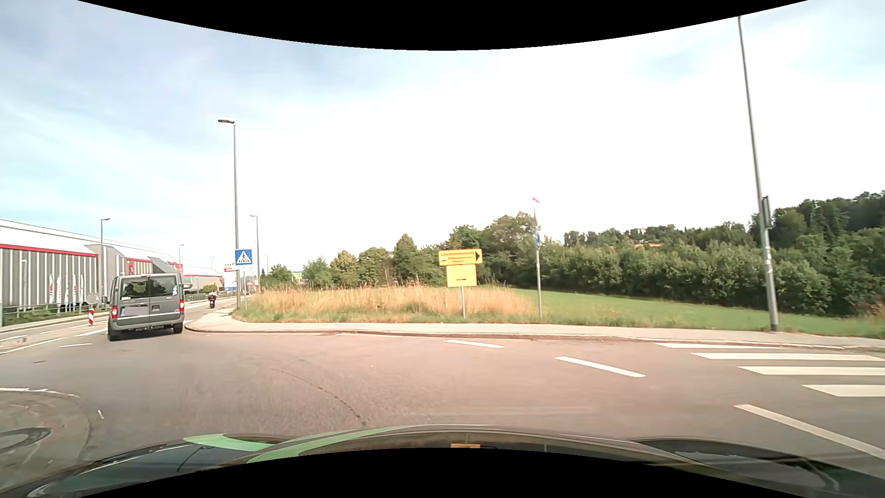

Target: Follow the waypoints while adhering to traffic rules and regulations

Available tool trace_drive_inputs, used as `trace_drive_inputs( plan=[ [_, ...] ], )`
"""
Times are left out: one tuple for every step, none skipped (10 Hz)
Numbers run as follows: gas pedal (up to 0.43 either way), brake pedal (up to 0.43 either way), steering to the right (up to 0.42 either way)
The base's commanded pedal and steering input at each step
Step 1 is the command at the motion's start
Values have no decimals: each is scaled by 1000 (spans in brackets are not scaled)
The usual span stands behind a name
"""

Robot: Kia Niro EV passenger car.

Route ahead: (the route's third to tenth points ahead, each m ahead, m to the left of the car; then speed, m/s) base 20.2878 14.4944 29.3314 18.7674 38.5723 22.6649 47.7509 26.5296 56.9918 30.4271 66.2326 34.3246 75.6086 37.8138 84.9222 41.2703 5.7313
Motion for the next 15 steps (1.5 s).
trace_drive_inputs(
  plan=[
    [138,0,-307],
    [138,0,-326],
    [138,0,-340],
    [138,0,-349],
    [138,0,-360],
    [138,0,-369],
    [138,0,-372],
    [138,0,-374],
    [138,0,-373],
    [138,0,-373],
    [138,0,-369],
    [138,0,-358],
    [138,0,-344],
    [138,0,-320],
    [138,0,-282]
  ],
)
